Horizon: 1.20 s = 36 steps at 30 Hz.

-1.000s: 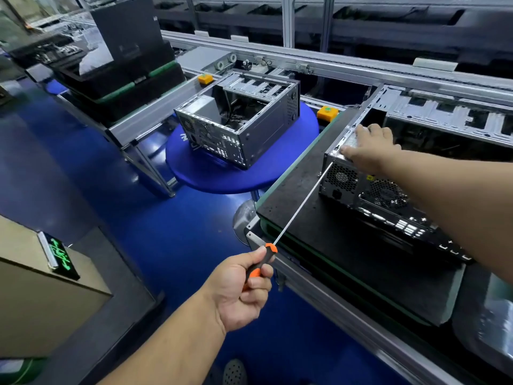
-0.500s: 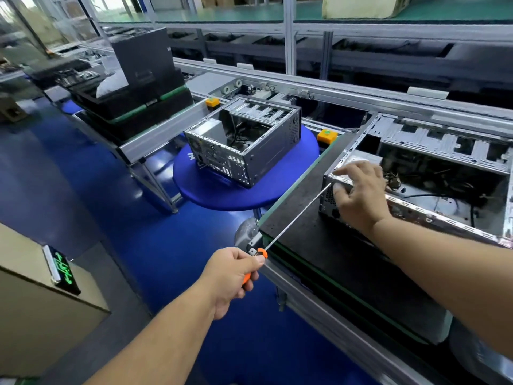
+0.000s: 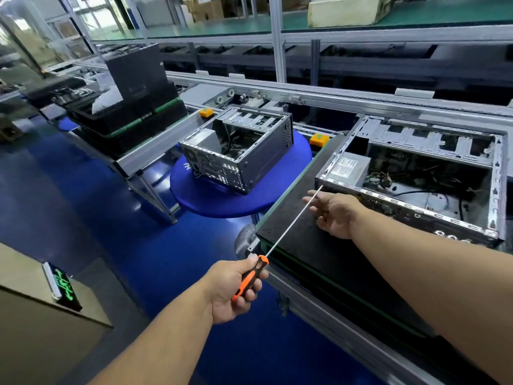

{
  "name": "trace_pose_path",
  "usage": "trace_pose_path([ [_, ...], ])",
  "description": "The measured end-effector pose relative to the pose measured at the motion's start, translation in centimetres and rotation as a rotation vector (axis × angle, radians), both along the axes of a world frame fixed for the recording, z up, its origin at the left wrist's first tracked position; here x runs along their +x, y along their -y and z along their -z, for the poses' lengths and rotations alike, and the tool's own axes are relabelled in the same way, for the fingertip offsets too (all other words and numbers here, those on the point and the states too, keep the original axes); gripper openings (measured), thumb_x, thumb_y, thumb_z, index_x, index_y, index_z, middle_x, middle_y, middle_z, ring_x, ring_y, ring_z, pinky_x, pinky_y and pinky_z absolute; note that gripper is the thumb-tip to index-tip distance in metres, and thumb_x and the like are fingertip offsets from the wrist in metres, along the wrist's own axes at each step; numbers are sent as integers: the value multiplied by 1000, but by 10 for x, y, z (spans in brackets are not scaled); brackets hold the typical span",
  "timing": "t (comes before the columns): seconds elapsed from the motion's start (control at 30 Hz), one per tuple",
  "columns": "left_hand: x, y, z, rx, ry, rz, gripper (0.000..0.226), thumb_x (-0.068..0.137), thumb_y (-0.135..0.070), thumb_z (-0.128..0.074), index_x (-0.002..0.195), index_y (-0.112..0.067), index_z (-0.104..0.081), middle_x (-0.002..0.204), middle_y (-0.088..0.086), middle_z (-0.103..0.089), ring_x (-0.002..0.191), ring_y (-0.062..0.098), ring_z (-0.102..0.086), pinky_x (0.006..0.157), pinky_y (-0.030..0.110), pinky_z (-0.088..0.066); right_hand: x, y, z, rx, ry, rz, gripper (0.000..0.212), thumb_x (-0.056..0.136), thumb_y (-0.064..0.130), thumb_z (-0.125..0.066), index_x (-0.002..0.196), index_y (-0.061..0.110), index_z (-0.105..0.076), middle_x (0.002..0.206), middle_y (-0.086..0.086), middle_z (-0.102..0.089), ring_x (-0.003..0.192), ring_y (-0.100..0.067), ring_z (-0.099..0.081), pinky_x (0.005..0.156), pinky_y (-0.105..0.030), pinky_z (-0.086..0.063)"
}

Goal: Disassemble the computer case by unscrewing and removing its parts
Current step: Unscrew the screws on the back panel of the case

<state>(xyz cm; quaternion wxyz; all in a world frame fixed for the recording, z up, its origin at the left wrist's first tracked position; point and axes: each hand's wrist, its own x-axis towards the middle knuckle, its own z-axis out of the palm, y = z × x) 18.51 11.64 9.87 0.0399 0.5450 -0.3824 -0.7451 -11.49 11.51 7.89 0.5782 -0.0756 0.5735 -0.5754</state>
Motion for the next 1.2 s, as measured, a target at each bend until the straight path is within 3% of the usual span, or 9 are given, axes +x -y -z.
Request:
trace_pose_path([
  [0.13,1,-3,2,68,-59,-31,47,101,-48,-65,85,-7,-83,76,4,-62,53,9,-49,36,18,-34,1,3,5,-40,72,7,25,107,15,-45,118,21,-66,101,9,-79,58,-5,-64,49,-17,-41],
  [0.27,-2,-7,2,73,-104,-63,42,101,-44,-65,93,-6,-83,76,5,-62,54,9,-49,36,18,-34,3,6,3,-56,90,67,21,108,13,-45,112,16,-66,89,3,-80,75,-10,-69,49,-17,-49],
  [0.47,-4,-18,0,-306,0,-14,34,93,-28,-80,115,-4,-69,80,6,-68,58,15,-56,44,23,-36,4,12,-3,2,45,119,11,106,13,-53,103,14,-63,67,2,-74,55,-9,-67,45,-14,-48],
  [0.63,-3,-25,3,-507,60,16,26,89,-16,-82,110,-14,-68,77,0,-67,58,16,-58,46,26,-41,7,14,-4,44,13,123,19,107,21,-53,90,17,-61,60,6,-69,48,-4,-57,42,-12,-42],
  [0.9,-2,-28,10,-540,64,-40,19,91,-13,-79,102,-8,-64,81,7,-67,56,14,-58,48,25,-44,9,18,-3,80,-41,128,26,105,26,-57,82,14,-61,70,4,-64,50,-3,-54,35,-12,-38],
  [1.2,-4,-23,11,-495,48,-89,13,94,-15,-76,97,-5,-68,72,6,-70,58,14,-58,49,25,-45,3,12,-1,41,33,126,19,103,28,-61,88,17,-65,65,4,-73,49,-8,-63,43,-15,-48],
])
